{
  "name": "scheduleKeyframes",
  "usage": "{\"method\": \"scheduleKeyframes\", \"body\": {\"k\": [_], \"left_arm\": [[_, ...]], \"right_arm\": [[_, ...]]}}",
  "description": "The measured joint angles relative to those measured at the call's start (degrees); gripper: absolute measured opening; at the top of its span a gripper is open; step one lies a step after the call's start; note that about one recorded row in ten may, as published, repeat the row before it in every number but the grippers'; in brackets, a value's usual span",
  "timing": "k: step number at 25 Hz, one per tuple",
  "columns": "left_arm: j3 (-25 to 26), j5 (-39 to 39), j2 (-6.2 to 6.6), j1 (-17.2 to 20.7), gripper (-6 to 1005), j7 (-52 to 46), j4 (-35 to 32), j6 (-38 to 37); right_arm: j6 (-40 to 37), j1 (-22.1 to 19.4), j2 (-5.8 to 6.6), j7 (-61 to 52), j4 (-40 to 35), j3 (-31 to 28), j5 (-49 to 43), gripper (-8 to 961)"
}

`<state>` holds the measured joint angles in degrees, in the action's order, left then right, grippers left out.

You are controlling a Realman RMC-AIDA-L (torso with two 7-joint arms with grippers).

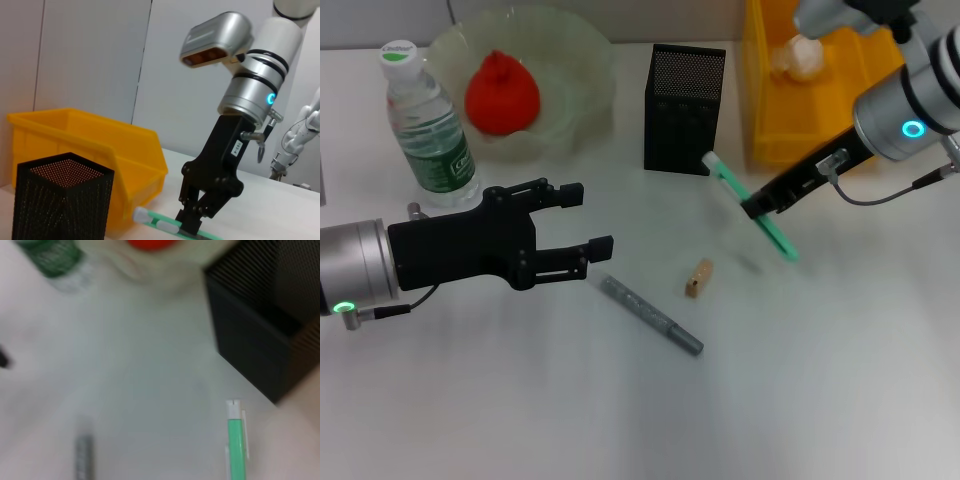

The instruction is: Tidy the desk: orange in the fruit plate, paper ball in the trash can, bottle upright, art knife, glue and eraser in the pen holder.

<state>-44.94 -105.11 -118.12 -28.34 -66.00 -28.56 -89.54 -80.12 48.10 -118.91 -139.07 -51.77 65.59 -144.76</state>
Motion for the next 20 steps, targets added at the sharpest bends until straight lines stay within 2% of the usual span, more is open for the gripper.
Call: {"method": "scheduleKeyframes", "body": {"k": [4, 6, 8, 12, 13, 16, 17, 20], "left_arm": [[0.56, 0.05, 0.00, 0.10, 812, 0.00, 0.14, -0.06], [0.83, 0.06, -0.02, 0.13, 812, 0.00, 0.23, -0.09], [0.86, 0.25, -0.05, 0.17, 812, 0.00, 0.29, -0.10], [0.84, 0.67, -0.08, 0.34, 812, 0.18, 0.43, -0.12], [0.84, 0.75, -0.10, 0.36, 812, 0.29, 0.44, -0.12], [0.82, 1.31, -0.17, 0.46, 812, 0.56, 0.44, -0.12], [0.82, 1.31, -0.17, 0.46, 812, 0.56, 0.44, -0.12], [0.82, 1.36, -0.21, 0.48, 813, 0.63, 0.44, -0.15]], "right_arm": [[0.88, -5.62, 0.04, 9.55, -2.91, -1.37, 8.98, 93], [1.28, -9.32, -0.05, 19.04, -3.19, -5.62, 16.72, 95], [1.32, -10.15, -0.06, 21.64, -2.81, -7.10, 19.16, 98], [1.53, -13.04, 0.10, 36.40, 2.13, -13.95, 31.66, 102], [1.53, -13.04, 0.10, 36.40, 2.13, -13.95, 31.66, 104], [1.91, -13.80, 0.06, 49.58, 8.12, -16.85, 41.38, 107], [1.91, -13.80, 0.06, 49.58, 8.12, -16.85, 41.38, 108], [3.11, -13.44, 0.03, 58.06, 13.48, -17.66, 48.86, 112]]}}
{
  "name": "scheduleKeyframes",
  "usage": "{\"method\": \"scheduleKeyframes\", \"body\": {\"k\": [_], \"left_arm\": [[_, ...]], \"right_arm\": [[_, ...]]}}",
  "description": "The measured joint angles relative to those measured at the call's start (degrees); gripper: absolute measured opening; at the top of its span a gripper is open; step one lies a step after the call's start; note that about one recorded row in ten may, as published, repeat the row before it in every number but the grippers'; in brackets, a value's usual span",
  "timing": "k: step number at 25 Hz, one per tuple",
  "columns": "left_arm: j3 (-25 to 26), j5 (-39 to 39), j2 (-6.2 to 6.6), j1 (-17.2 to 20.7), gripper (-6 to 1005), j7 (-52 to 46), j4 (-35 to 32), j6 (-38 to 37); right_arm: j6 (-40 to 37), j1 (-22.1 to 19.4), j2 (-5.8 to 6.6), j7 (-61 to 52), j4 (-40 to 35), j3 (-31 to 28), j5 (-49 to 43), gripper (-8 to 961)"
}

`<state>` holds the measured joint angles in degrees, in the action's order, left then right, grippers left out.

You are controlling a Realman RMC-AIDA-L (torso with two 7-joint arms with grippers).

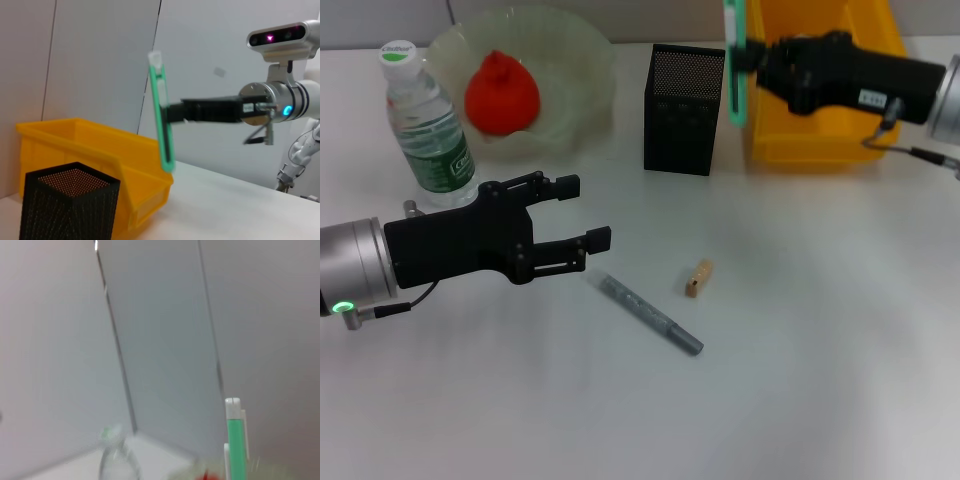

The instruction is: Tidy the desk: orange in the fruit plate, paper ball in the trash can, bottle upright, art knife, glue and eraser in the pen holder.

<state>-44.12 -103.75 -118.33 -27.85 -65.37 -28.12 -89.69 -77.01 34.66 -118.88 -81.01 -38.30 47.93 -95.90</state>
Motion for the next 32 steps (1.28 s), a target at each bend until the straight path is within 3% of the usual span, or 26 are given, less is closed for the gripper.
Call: {"method": "scheduleKeyframes", "body": {"k": [1, 5, 16, 32], "left_arm": [[0.00, 0.05, -0.04, 0.00, 813, 0.18, 0.02, -0.05], [0.00, 0.48, -0.06, -0.05, 813, 0.65, 0.46, -0.18], [0.00, 1.77, -0.16, -0.02, 813, 2.31, 1.96, -0.88], [0.00, 2.34, -0.06, 0.76, 813, 4.47, 2.99, -1.74]], "right_arm": [[1.32, 0.74, -0.04, 5.09, 3.07, -0.08, 4.62, 113], [4.25, 2.45, -0.17, 9.38, 6.67, 0.24, 8.95, 118], [15.77, 9.57, -0.50, 20.26, 17.87, 0.44, 15.99, 130], [20.96, 13.26, -0.74, 20.01, 22.70, 0.50, 16.23, 149]]}}
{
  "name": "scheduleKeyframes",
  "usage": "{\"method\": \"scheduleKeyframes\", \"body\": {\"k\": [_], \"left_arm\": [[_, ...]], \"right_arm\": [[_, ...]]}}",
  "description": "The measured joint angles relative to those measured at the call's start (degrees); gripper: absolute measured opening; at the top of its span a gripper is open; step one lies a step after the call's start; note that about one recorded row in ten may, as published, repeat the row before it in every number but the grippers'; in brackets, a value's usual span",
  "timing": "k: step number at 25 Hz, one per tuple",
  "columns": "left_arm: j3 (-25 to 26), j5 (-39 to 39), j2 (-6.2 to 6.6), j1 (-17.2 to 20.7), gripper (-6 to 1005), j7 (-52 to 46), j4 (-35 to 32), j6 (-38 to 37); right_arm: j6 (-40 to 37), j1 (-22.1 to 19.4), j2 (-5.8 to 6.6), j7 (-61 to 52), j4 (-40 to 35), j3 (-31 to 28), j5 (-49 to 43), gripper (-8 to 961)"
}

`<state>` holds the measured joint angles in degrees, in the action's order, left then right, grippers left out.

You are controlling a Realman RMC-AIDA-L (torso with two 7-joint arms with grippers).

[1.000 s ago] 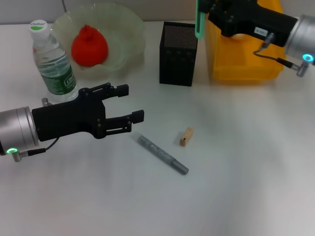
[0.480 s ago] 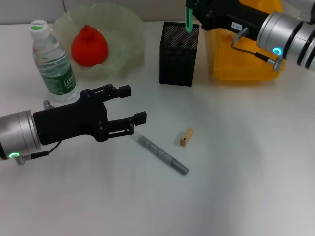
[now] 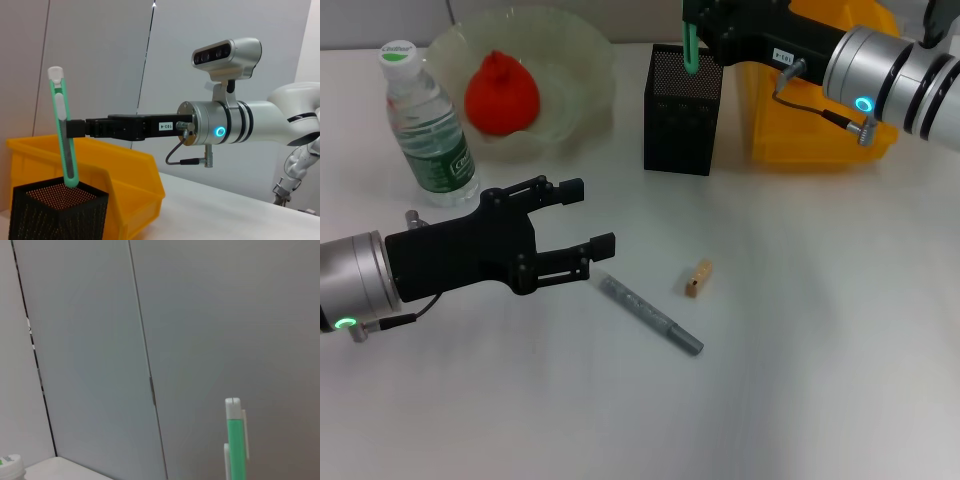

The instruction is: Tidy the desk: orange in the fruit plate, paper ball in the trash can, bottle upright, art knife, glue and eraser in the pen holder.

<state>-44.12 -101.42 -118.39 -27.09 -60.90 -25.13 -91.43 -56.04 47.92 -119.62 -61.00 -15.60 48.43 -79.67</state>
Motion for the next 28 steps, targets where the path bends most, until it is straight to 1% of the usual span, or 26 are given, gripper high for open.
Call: {"method": "scheduleKeyframes", "body": {"k": [11, 13, 19, 22, 25, 28], "left_arm": [[0.00, 0.00, 0.17, 0.11, 813, 0.04, 0.00, -0.22], [0.00, 0.00, 0.17, 0.11, 813, 0.04, 0.00, -0.22], [0.00, -0.01, 0.18, 0.11, 812, 0.07, 0.00, -0.56], [0.00, -0.01, 0.18, 0.11, 812, 0.08, 0.00, -0.70], [0.00, -0.02, 0.24, 0.11, 812, 0.08, 0.00, -0.86], [0.00, -0.01, 0.27, 0.17, 812, 0.08, 0.00, -0.93]], "right_arm": [[0.31, -0.21, 0.00, -0.77, 0.31, -0.32, 0.06, 162], [0.33, -0.37, 0.00, -0.98, 0.32, -0.47, 0.43, 390], [-0.24, -1.23, 0.09, -2.41, 0.12, -0.58, 2.85, 616], [-2.53, -2.23, 0.22, -5.24, -1.24, -0.25, 2.86, 666], [-9.04, -4.19, 0.52, -8.75, -3.15, -0.02, 2.77, 715], [-17.65, -7.73, 0.70, -14.59, -8.41, -0.01, 1.61, 764]]}}
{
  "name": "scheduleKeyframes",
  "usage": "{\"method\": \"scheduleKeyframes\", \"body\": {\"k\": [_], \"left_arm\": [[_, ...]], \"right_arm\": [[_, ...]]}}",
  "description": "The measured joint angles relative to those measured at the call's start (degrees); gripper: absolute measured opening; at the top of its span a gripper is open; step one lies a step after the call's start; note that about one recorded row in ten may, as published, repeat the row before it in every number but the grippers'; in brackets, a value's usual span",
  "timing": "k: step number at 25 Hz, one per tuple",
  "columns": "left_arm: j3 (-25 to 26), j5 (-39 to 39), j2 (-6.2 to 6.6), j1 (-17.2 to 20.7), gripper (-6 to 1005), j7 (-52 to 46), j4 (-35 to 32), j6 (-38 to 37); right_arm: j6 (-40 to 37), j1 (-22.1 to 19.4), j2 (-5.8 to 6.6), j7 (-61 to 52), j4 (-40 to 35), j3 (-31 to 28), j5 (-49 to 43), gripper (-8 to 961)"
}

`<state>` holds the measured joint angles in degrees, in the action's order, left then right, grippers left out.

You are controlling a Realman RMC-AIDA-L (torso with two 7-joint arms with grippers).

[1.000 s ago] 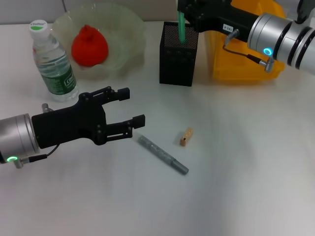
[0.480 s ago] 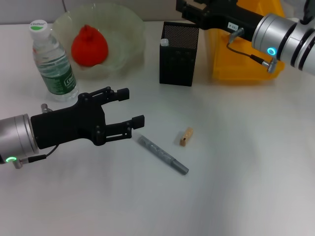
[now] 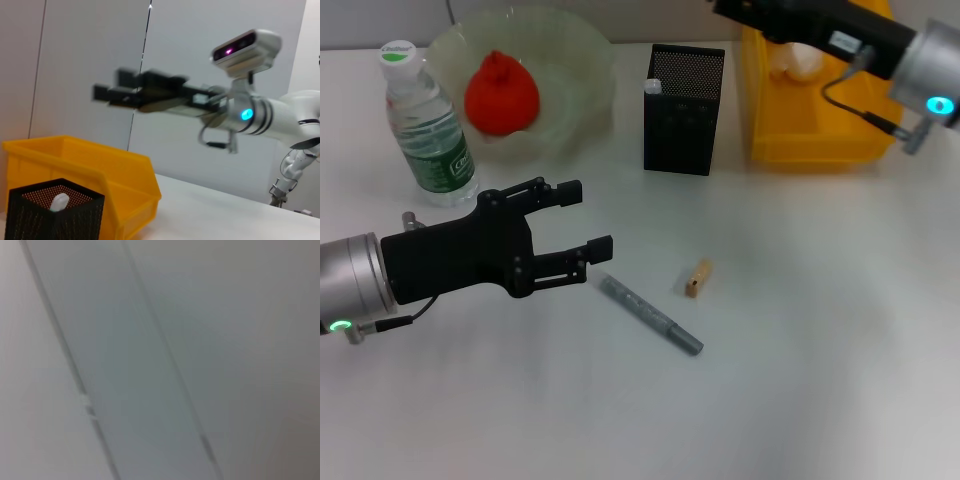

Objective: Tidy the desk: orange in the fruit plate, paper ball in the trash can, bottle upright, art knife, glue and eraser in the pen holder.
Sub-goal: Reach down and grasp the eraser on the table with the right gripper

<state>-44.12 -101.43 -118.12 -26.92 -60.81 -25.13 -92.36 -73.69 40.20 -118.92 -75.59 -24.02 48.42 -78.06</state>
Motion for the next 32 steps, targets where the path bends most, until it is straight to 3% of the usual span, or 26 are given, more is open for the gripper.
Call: {"method": "scheduleKeyframes", "body": {"k": [6, 10, 12, 13, 16, 19, 22, 24, 29, 32], "left_arm": [[0.00, 0.00, 0.09, 0.37, 813, 0.00, 0.00, -0.28], [0.00, 0.00, 0.09, 0.45, 813, 0.00, 0.00, -0.29], [-0.05, -0.23, 0.10, 0.50, 813, 0.00, -0.02, -0.27], [-0.08, -0.26, 0.09, 0.49, 813, 0.00, -0.04, -0.23], [-0.30, -0.40, 0.20, 0.49, 813, 0.00, -0.24, -0.03], [-0.40, -0.44, 0.42, 0.51, 812, 0.00, -0.28, 0.01], [-0.51, -0.65, 1.14, 1.03, 812, 0.00, -0.32, 0.10], [-0.54, -0.88, 1.39, 1.15, 812, 0.00, -0.42, 0.09], [-0.62, -1.38, 2.36, 1.75, 812, -0.09, -0.53, -0.28], [-0.32, -1.39, 2.49, 1.93, 812, -0.16, -0.53, -0.29]], "right_arm": [[-12.96, -3.79, 1.91, -12.69, -8.85, 0.01, -9.17, 780], [-17.72, -2.78, 3.63, -21.24, -13.60, 0.00, -20.93, 778], [-19.47, -0.85, 3.94, -25.82, -16.87, 0.01, -31.25, 778], [-19.47, -0.85, 3.94, -25.82, -16.87, 0.01, -31.25, 777], [-20.24, 1.41, 3.39, -28.58, -19.55, 0.04, -40.20, 777], [-19.23, 5.01, 1.59, -30.99, -21.74, 2.33, -52.32, 775], [-17.10, 6.68, 0.67, -32.12, -21.90, 5.12, -57.07, 772], [-13.29, 7.84, -0.08, -33.37, -21.30, 10.23, -59.29, 770], [-7.69, 8.99, -0.41, -34.89, -19.01, 18.28, -58.12, 765], [-6.53, 9.65, -0.45, -35.14, -17.70, 20.00, -57.64, 762]]}}
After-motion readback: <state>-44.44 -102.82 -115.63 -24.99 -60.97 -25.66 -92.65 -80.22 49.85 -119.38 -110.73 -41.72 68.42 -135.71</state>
